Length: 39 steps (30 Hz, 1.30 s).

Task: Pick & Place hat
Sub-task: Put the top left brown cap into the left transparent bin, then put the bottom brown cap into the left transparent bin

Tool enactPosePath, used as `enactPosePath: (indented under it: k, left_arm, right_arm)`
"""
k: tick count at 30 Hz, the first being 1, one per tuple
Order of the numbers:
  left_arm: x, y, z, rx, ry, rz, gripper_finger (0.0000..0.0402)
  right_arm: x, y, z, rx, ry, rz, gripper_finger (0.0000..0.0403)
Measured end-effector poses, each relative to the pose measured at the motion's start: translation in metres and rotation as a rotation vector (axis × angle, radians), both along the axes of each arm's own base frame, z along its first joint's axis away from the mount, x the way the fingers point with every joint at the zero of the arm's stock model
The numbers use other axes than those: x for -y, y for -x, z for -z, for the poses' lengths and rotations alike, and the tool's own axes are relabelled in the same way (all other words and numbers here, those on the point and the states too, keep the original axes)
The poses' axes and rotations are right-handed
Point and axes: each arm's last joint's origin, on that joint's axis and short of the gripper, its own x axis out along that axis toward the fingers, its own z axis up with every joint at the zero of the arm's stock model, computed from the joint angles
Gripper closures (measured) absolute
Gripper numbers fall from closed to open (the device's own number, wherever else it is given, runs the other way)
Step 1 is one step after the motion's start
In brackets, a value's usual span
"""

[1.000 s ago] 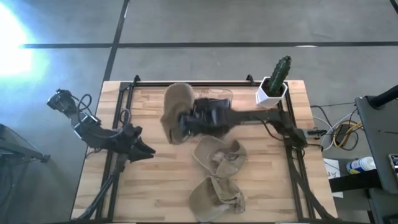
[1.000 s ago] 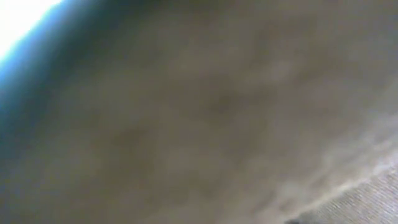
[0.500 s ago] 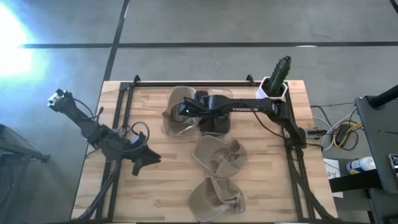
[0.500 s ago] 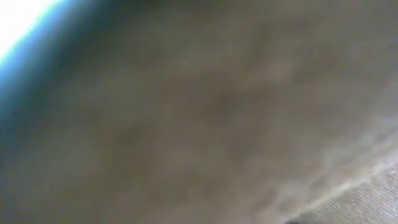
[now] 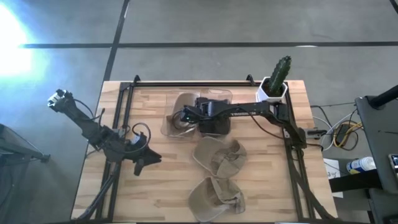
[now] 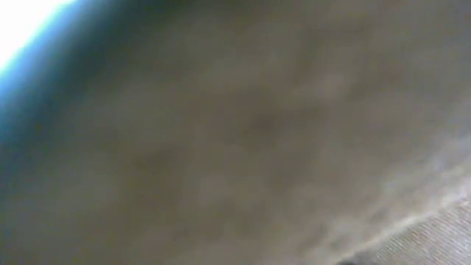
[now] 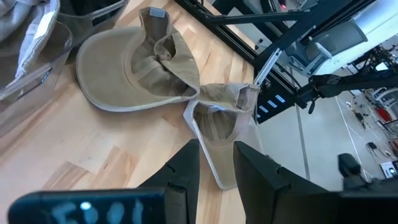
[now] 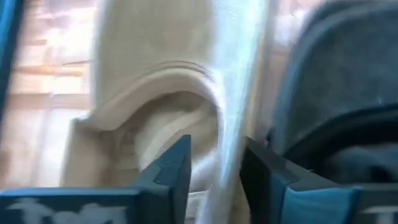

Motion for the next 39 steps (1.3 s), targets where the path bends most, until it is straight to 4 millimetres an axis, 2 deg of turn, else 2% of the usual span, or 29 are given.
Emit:
enactPosePath:
  k: [8,11,13,19,23,28,32,35,39]
  left_arm:
    - [0.0,0.0,0.0,0.0,-0.002,-0.002,0.031]
    - [0.0,0.0,0.0,-0.001,-0.003,-0.001,0.031]
    - [0.0,-0.001,0.001,-0.004,-0.006,-0.001,0.031]
    - [0.004,-0.006,0.006,-0.032,-0.028,-0.001,0.031]
    - [0.008,-0.01,0.012,-0.057,-0.047,-0.001,0.031]
    - [0.012,-0.015,0.018,-0.09,-0.069,-0.001,0.031]
    - [0.015,-0.018,0.023,-0.122,-0.064,0.02,0.031]
    - [0.018,-0.021,0.028,-0.149,-0.071,0.032,0.031]
    - [0.022,-0.026,0.035,-0.182,-0.067,0.024,0.031]
  right_arm:
    - [-0.027,-0.012,-0.052,-0.021,0.203,-0.339,0.0232]
    - [-0.045,-0.009,-0.069,-0.058,0.2,-0.485,0.0225]
    - [-0.062,-0.004,-0.072,-0.101,0.172,-0.579,0.0223]
    - [-0.126,0.014,-0.06,-0.221,0.014,-0.793,0.0223]
    - [-0.174,0.027,-0.046,-0.275,0.011,-0.894,0.0223]
    - [-0.221,0.047,-0.026,-0.348,0.023,-1.022,0.0223]
    - [-0.25,0.063,-0.008,-0.385,-0.038,-1.117,0.0223]
    - [-0.267,0.065,0.003,-0.334,-0.02,-1.251,0.0223]
    - [-0.269,0.056,0.014,-0.253,0.095,-1.413,0.0223]
